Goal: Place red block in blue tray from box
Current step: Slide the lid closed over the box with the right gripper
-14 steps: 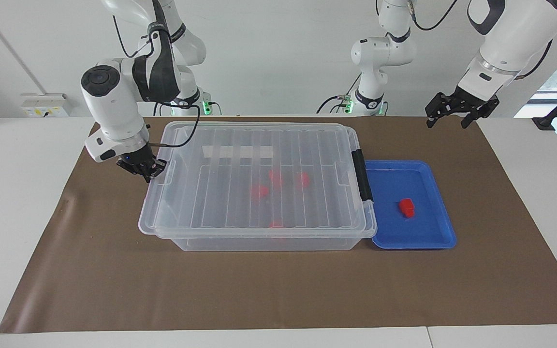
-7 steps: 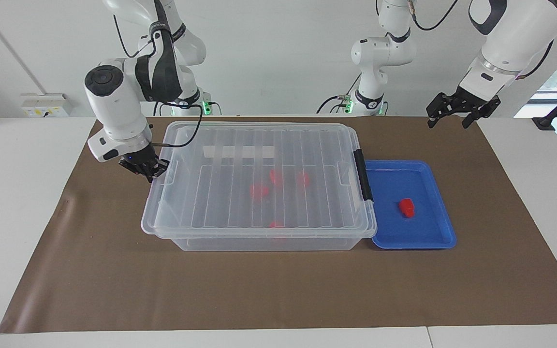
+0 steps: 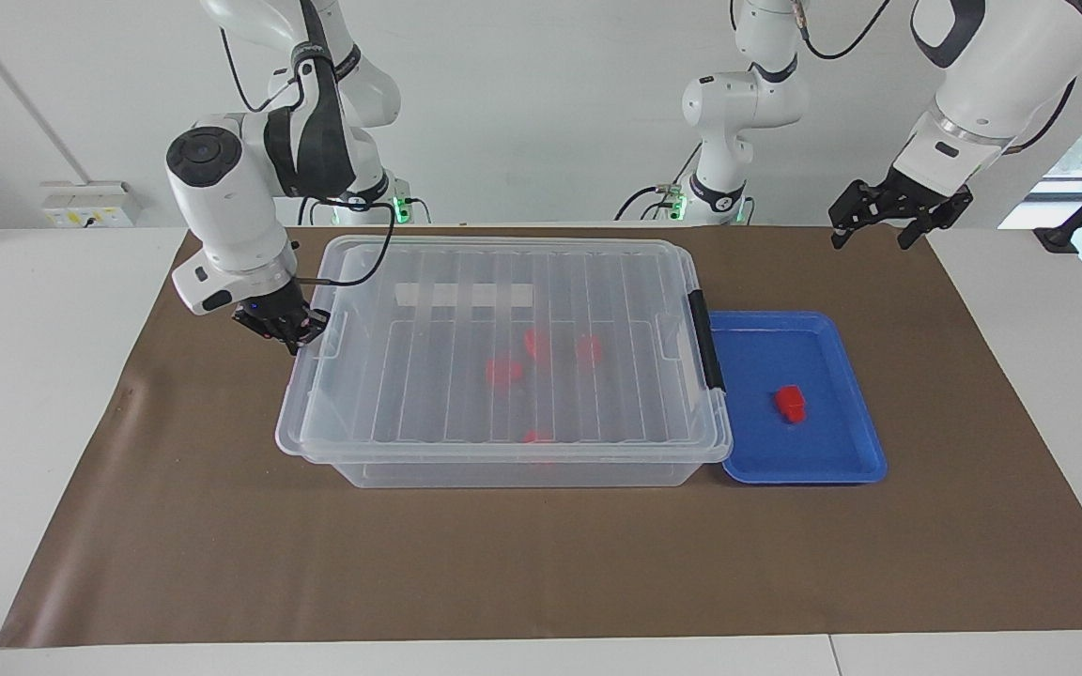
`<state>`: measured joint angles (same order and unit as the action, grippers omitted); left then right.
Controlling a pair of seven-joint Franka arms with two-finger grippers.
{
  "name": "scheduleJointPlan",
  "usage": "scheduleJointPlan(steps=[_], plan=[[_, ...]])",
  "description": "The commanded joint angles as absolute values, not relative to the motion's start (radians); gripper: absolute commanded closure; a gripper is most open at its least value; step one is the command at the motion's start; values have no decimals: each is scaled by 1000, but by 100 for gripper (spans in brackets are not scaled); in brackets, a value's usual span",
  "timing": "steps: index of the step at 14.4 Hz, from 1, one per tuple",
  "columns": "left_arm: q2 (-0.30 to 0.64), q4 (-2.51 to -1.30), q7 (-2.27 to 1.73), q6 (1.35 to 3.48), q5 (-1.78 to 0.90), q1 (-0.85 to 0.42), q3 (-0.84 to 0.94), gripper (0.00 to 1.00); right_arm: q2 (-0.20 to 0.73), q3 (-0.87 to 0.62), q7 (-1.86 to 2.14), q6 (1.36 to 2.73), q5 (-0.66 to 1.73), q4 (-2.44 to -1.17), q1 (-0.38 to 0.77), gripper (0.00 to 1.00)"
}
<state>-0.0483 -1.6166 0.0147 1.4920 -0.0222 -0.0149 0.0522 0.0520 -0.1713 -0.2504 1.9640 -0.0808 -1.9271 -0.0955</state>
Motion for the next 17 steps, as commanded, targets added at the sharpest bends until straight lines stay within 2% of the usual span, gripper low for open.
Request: scheduleJointPlan(steps=[1, 8, 12, 14, 15, 16, 17], plan=[[-55, -1621, 23, 1491, -35, -3, 55, 0, 32, -189, -290, 1963, -87, -1950, -100, 100], [-55, -1621, 23, 1493, -35, -2, 55, 0, 35, -193, -304, 1956, -87, -1942, -100, 100], [-55, -1621, 23, 1493, -35, -3, 55, 0, 70, -181, -298, 1791, -80, -1803, -101, 98], [-55, -1621, 23, 1493, -35, -3, 55, 0, 64, -154, -287, 1694, -71, -1740, -101, 75], [-55, -1621, 23, 1493, -35, -2, 55, 0, 60, -150, -279, 1651, -68, -1720, -101, 49], [-55, -1621, 23, 1491, -35, -3, 55, 0, 57, -150, -259, 1611, -67, -1704, -101, 16], [-55, -1621, 23, 1493, -35, -3, 55, 0, 52, -149, -223, 1573, -66, -1674, -104, 0]])
